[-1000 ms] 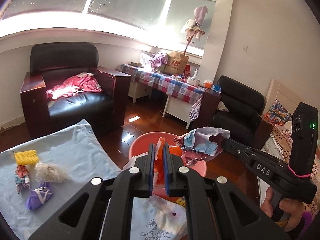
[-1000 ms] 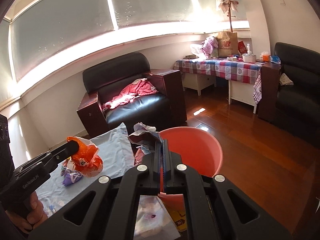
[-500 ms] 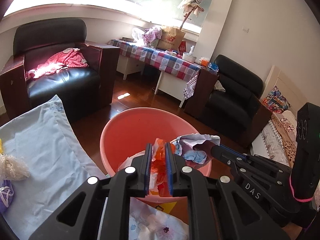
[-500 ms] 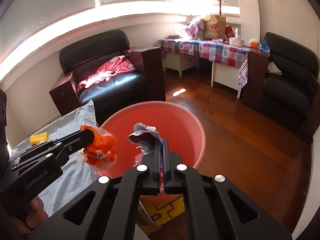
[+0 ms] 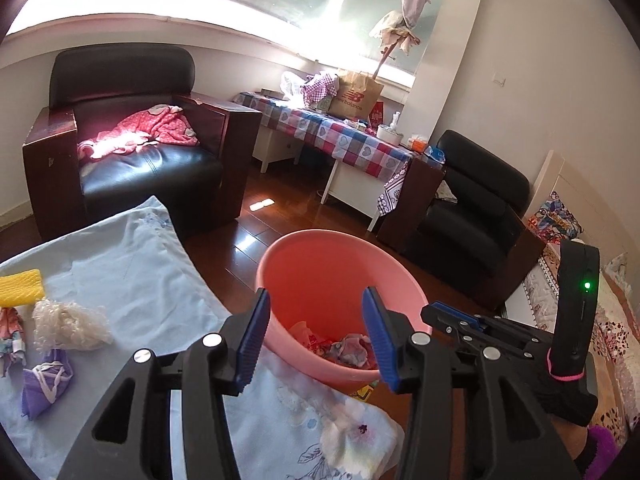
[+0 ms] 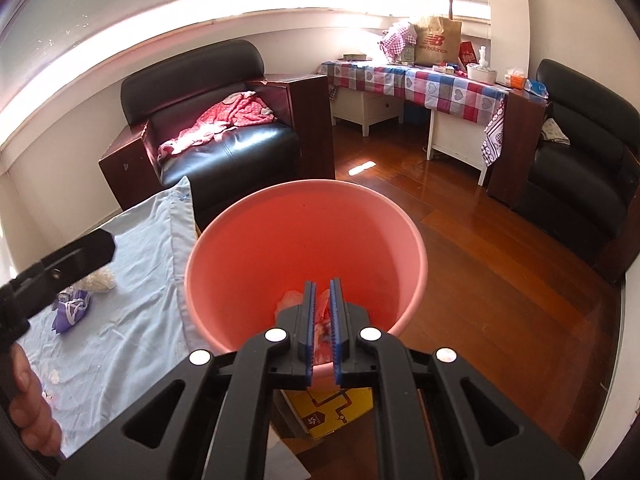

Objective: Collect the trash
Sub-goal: 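Move both open grippers back toward the remaining trash on the bed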

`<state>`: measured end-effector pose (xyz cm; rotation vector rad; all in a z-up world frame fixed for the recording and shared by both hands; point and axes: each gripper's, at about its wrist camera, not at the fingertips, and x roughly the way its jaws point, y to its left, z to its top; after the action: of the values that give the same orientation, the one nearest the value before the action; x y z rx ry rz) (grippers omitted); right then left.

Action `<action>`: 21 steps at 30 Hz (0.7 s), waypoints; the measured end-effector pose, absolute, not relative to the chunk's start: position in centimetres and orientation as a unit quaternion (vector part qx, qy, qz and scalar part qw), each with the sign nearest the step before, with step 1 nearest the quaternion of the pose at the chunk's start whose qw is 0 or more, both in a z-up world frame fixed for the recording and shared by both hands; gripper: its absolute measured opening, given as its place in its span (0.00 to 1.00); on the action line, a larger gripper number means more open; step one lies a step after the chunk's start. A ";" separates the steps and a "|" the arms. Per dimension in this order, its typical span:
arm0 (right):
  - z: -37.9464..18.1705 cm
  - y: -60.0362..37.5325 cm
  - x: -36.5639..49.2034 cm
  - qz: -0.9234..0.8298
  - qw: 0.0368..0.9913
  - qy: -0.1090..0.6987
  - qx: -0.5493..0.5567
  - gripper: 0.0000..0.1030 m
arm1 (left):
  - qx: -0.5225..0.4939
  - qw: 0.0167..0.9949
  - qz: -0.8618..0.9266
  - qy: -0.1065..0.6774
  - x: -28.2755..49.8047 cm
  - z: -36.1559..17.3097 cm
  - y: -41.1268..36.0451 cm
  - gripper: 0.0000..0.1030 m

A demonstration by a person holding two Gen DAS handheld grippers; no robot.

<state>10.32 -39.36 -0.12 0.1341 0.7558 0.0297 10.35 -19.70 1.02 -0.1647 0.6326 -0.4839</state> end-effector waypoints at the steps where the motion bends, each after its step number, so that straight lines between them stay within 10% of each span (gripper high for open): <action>1: 0.0 -39.3 10.1 0.019 0.928 0.367 0.069 0.07 | -0.081 0.920 -0.230 0.306 9.8 1.3 -18.9 0.46; 21: 5.9 -37.0 4.4 0.090 0.944 0.304 0.088 0.07 | -0.074 0.956 -0.145 0.244 0.6 7.8 -10.0 0.46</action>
<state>4.43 -36.96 5.92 0.1784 0.6187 0.1843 0.61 -10.00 7.79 -0.1496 0.4951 -0.2948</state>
